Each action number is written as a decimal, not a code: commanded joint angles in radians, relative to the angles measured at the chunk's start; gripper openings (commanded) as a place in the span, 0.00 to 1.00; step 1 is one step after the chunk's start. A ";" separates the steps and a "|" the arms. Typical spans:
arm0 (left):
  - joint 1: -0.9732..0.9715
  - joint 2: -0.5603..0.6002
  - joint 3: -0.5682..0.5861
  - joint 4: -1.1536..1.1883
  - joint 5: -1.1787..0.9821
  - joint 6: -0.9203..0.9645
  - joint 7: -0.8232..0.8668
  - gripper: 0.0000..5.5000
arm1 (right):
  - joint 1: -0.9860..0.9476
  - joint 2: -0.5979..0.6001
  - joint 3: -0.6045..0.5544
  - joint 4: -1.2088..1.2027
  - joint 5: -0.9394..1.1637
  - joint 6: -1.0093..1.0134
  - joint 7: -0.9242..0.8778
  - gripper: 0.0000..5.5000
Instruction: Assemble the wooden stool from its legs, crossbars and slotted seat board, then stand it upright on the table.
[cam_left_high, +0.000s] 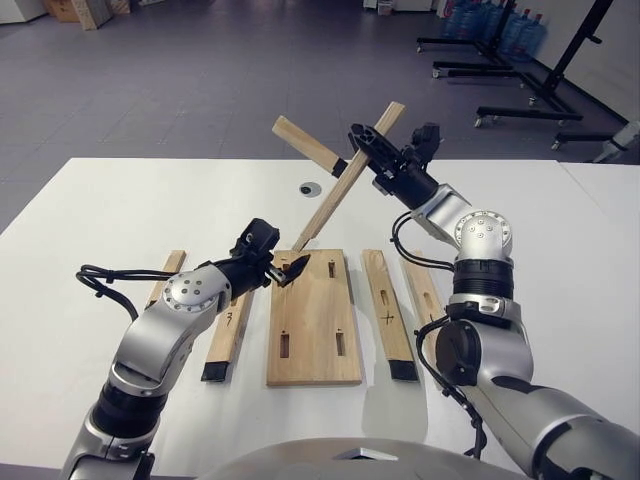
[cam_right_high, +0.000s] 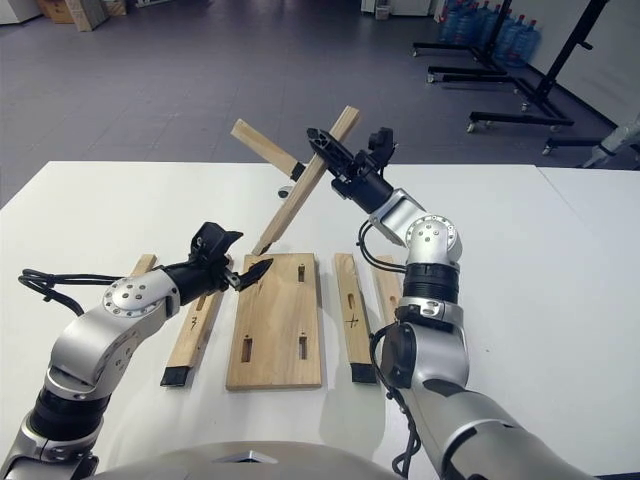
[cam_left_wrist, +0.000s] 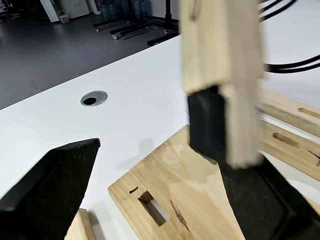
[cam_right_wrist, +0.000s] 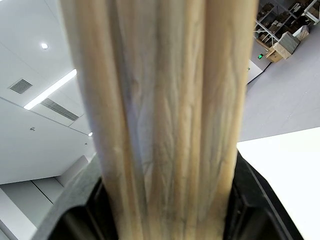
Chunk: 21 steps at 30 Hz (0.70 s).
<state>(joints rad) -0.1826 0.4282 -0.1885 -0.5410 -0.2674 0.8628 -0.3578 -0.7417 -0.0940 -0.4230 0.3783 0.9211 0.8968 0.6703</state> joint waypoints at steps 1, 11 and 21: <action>-0.035 -0.009 0.015 0.016 0.011 0.006 0.010 0.76 | 0.030 0.005 0.016 -0.041 0.019 0.021 -0.019 0.38; -0.022 -0.012 0.005 0.004 0.007 0.002 -0.005 0.76 | 0.034 -0.006 0.023 -0.047 0.036 0.004 -0.031 0.38; 0.107 0.042 0.005 -0.086 -0.042 0.031 -0.070 0.76 | -0.124 -0.116 0.017 0.129 -0.005 -0.151 0.115 0.38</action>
<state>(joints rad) -0.1033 0.4339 -0.2005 -0.6201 -0.2993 0.8760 -0.4035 -0.8363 -0.1660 -0.4217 0.4804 0.9366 0.7505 0.7231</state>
